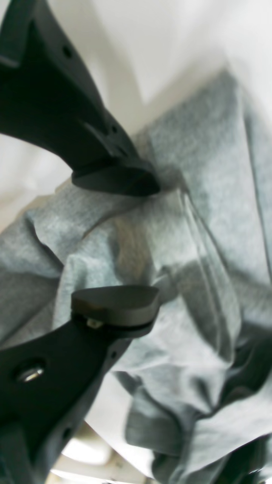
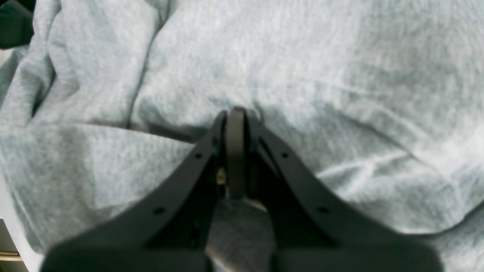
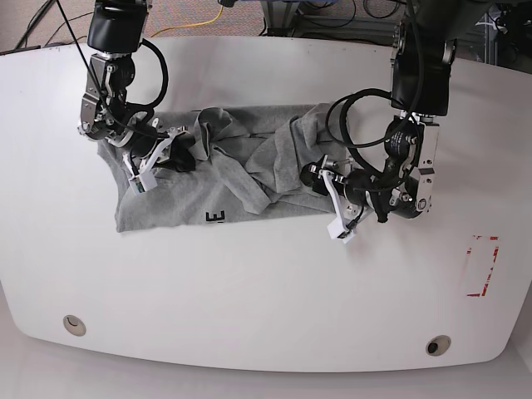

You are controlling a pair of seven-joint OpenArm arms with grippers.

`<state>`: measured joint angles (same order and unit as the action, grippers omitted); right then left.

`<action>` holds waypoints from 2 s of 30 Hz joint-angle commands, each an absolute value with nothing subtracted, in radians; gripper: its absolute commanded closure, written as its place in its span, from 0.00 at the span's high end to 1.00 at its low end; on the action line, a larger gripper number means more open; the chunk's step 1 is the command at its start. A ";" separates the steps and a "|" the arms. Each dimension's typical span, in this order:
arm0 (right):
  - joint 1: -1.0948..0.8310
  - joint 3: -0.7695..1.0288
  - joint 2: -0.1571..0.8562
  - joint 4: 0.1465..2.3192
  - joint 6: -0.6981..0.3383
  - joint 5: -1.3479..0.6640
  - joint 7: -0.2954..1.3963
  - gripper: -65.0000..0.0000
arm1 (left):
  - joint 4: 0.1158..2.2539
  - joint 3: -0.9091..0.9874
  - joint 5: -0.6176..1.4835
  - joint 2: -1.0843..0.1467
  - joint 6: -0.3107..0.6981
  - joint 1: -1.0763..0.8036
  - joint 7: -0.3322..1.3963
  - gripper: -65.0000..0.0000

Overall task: Layout the t-shirt on the table in an organized manner, then fold the t-shirt properly
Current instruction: 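Press the folded fabric flat with the left gripper near the shirt middle, then move the left gripper along the fold and grasp the bunched fabric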

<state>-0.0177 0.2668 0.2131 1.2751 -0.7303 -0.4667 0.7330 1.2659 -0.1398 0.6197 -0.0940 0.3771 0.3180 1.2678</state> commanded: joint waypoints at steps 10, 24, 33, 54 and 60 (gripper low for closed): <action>-0.038 0.255 0.214 1.251 -0.698 -0.321 0.885 0.03 | 1.283 -0.139 0.634 -0.087 0.423 0.346 1.285 0.54; -0.038 0.255 0.214 1.251 -0.698 -0.321 0.885 0.03 | 1.283 -0.140 0.765 -0.087 0.458 0.346 1.285 0.54; -0.036 0.255 0.214 1.251 -0.698 -0.321 0.885 0.03 | 1.283 -0.214 0.802 -0.087 0.456 0.348 1.279 0.53; -0.036 0.255 0.216 1.251 -0.698 -0.321 0.885 0.03 | 1.285 -0.240 0.806 -0.084 0.456 0.351 1.244 0.17; -0.036 0.255 0.219 1.251 -0.698 -0.321 0.885 0.03 | 1.331 -0.286 0.855 -0.051 0.456 0.352 1.244 0.17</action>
<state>-0.0174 0.2668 0.2134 1.2751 -0.7303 -0.4667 0.7338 1.2922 -0.2668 0.8043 -0.0700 0.4500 0.3248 1.2629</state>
